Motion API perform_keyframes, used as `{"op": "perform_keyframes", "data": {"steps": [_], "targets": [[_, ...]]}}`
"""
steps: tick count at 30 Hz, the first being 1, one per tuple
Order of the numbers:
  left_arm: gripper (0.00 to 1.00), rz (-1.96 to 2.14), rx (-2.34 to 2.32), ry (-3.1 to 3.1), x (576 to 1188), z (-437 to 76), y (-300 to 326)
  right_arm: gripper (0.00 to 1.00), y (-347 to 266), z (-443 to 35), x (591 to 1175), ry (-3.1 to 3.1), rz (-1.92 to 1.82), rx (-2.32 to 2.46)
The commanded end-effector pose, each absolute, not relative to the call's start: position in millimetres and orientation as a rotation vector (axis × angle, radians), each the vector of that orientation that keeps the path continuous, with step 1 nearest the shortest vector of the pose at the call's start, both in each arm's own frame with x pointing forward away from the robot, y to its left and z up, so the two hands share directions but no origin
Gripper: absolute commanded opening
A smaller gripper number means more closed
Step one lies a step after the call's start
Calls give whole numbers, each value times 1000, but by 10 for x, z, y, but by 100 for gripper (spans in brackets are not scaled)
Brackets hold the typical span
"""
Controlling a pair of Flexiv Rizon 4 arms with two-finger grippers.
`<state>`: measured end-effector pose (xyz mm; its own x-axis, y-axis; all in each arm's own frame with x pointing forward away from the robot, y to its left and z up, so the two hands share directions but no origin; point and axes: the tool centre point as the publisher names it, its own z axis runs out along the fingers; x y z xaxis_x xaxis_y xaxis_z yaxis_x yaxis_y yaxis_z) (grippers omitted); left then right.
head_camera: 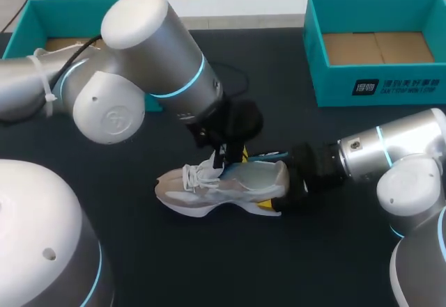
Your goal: Take the shoe out of the shoebox, open the shoe tongue, remove and reinsert the insole, then place the shoe into the shoebox
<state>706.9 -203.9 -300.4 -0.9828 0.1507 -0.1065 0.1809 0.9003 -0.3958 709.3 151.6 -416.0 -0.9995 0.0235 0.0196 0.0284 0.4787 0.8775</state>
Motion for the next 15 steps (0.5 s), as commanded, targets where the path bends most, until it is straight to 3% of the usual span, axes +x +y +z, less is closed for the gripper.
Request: {"op": "perform_keyframes", "data": {"steps": [1,9,10,11,13,15], "targets": [[0,-635,276,2989,7086,-3016,-2238,0,1528,-4187,7094,-2702,-1596,-49],[0,-630,288,2977,7002,-3072,-2299,0,1528,-4187,7094,-2702,-1596,-49],[8,-638,297,2968,6988,-3079,-2299,0,1528,-4187,7094,-2702,-1596,-49],[28,-635,300,2963,6976,-3085,-2302,0,1528,-4187,7094,-2702,-1596,-49],[42,-621,311,2939,6935,-3092,-2316,0,1528,-4187,7094,-2702,-1596,-49],[47,-588,295,2918,6903,-3089,-2326,0,1528,-4187,7094,-2702,-1596,-49]]}}
